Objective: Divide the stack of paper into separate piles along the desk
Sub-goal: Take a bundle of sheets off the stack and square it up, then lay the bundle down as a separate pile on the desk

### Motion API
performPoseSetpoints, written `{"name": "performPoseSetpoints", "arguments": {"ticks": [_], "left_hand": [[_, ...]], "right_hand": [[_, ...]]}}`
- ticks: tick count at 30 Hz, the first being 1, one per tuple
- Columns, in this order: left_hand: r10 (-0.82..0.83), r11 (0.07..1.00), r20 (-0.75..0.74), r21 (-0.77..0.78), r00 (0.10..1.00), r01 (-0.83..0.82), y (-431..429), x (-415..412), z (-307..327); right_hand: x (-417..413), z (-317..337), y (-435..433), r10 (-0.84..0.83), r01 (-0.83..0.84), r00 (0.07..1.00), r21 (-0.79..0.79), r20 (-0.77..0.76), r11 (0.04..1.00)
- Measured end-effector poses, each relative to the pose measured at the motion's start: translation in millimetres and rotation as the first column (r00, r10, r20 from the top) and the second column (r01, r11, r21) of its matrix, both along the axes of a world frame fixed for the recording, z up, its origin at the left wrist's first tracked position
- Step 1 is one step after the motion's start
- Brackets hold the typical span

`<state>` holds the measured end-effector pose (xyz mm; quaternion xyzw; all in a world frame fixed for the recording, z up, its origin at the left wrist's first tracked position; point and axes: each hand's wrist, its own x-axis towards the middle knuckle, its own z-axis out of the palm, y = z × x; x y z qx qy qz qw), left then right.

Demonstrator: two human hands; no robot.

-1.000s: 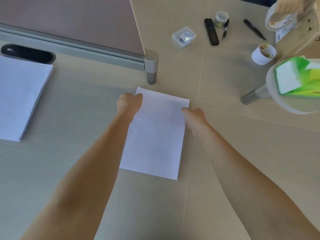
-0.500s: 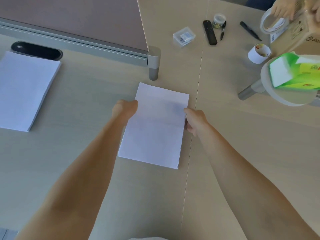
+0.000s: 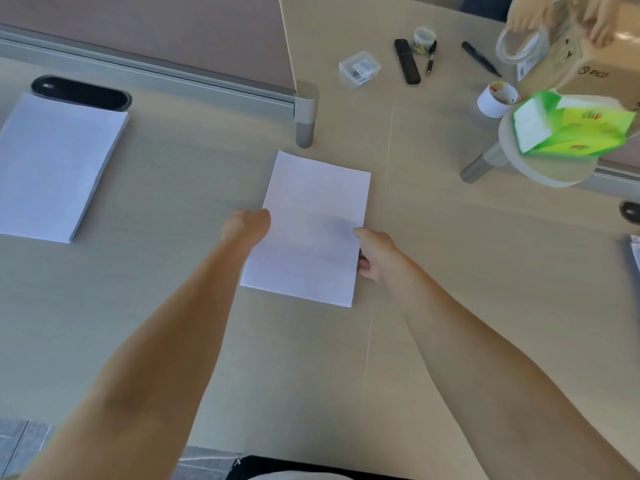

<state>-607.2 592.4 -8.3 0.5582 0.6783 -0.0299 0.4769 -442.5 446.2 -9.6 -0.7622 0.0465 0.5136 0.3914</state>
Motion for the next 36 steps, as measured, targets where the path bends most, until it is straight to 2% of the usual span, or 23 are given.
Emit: {"name": "performPoseSetpoints", "arguments": {"ticks": [4, 7, 14, 20, 28, 32, 36], "left_hand": [[-0.029, 0.990, -0.106, 0.134, 0.994, 0.043, -23, 6, 21], [-0.059, 0.972, -0.103, 0.219, 0.993, 0.081, -58, 20, 37], [-0.147, 0.964, 0.031, 0.229, 0.989, 0.136, -178, 95, 80], [-0.225, 0.969, 0.292, 0.163, 0.930, 0.183, -301, 173, 96], [-0.372, 0.927, 0.397, 0.211, 0.839, 0.311, -428, 260, 124], [-0.405, 0.912, 0.493, 0.164, 0.770, 0.375, -456, 301, 119], [-0.337, 0.928, 0.560, 0.062, 0.757, 0.367, -485, 347, 112]], "right_hand": [[15, 14, -24, -0.001, -0.001, 0.995, 0.016, 0.104, 1.000], [34, 33, -59, -0.049, 0.039, 0.993, 0.099, 0.103, 0.994], [108, 86, -200, -0.141, 0.101, 0.984, 0.305, 0.112, 0.947], [181, 120, -351, -0.198, 0.143, 0.974, 0.374, 0.113, 0.916], [239, 153, -502, -0.236, 0.173, 0.952, 0.297, 0.194, 0.939], [262, 168, -547, -0.207, 0.142, 0.930, 0.222, 0.304, 0.965], [283, 171, -585, -0.269, 0.227, 0.875, 0.149, 0.403, 0.962]]}}
